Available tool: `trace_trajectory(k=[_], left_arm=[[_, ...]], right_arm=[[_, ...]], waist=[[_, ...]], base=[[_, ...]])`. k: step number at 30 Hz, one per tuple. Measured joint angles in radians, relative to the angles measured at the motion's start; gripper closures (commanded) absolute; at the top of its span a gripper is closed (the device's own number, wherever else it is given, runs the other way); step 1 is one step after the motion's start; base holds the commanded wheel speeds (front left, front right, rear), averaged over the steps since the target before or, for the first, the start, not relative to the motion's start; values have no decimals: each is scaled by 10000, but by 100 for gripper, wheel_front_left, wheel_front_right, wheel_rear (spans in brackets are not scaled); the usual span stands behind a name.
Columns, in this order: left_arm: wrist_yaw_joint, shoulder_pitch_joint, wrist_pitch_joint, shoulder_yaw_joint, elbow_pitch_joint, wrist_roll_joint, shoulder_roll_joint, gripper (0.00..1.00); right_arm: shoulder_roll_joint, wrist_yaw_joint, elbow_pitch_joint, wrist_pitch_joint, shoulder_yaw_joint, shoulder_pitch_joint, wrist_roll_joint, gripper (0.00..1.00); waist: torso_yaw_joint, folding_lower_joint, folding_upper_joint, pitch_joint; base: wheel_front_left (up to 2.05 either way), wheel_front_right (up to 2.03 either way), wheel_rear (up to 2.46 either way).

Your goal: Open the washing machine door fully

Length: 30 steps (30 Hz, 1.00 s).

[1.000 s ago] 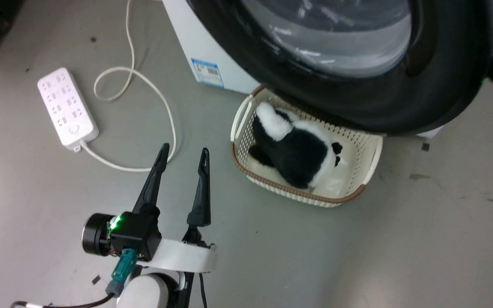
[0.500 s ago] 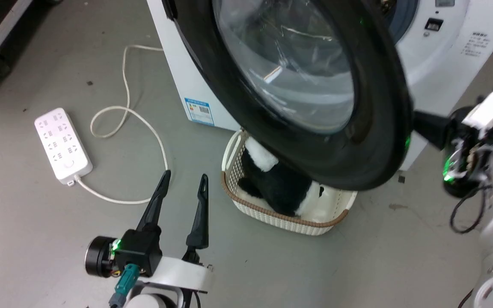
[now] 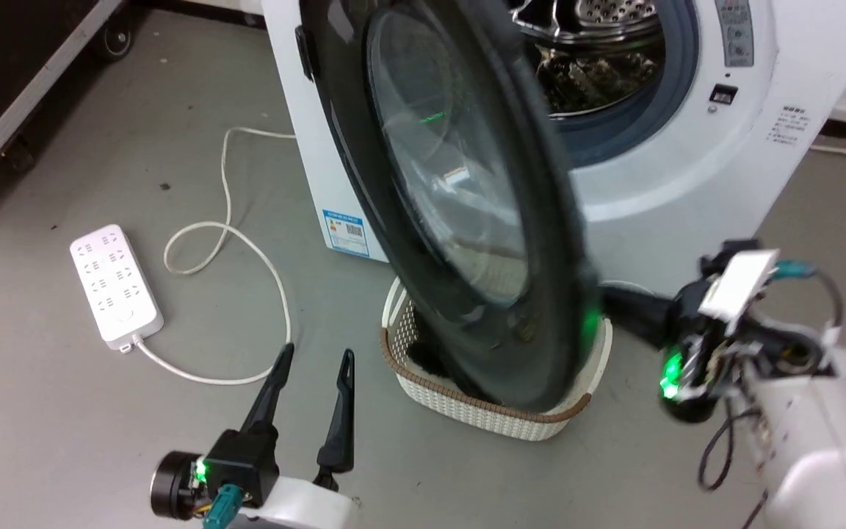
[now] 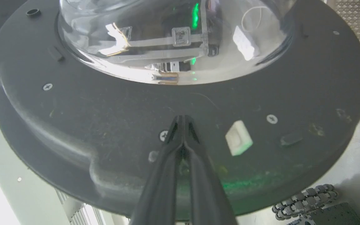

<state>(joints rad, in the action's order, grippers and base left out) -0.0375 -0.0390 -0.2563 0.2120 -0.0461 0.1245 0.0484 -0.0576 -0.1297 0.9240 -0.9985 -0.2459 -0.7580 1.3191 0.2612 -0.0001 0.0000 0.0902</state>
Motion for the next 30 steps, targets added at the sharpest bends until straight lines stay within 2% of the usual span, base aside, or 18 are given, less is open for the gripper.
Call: trace_trajectory(k=[3,4,9,14,19,20,21,22,26,30], left_arm=[[88,110,-2,10,-173,19,0,0],[174,196,-2,-4,-267,17,0,0],[198,207,-2,-12,-280,17,-2,0],[198,214,-2,-33,-278,17,-2,0],[199,243,-2,-242,-278,15,0,0],[199,264,-2,-303,-278,15,0,0],[199,300,-2,-351,-278,13,0,0],[201,348,-2,-385,-280,13,0,0],[290,429,-2,-616,-318,19,0,0],[403,455,-2,-884,-360,107,2,0]], right_arm=[[6,0,-719,385,1570,774,1499,100],[-4,0,-1555,1053,3202,1561,2796,100],[36,0,-2826,2341,5459,2629,4023,100],[67,0,-3254,3344,6326,2839,4443,100],[-19,0,-3421,3887,6500,2839,4648,100],[-73,0,-3501,4010,6508,2839,4677,97],[-155,2,-3570,4220,6500,2838,4660,55],[-291,2,-3693,4531,6475,2838,4577,0],[-1114,2,-4644,6201,6259,2835,3473,0],[-2222,0,-6046,8519,6240,2972,913,0]], waist=[[4,0,0,-124],[6,1,0,-212],[27,1,0,-256],[58,1,0,-235],[17,1,0,-253],[-10,1,0,-264],[-40,2,0,-288],[-77,2,0,-321],[-280,2,0,-447],[-525,2,0,-629]], base=[[0,0,0],[0,0,0],[0,0,0],[0,0,0],[0,0,0],[0,0,0],[0,0,0],[0,0,0],[0,0,0],[0,0,0]])
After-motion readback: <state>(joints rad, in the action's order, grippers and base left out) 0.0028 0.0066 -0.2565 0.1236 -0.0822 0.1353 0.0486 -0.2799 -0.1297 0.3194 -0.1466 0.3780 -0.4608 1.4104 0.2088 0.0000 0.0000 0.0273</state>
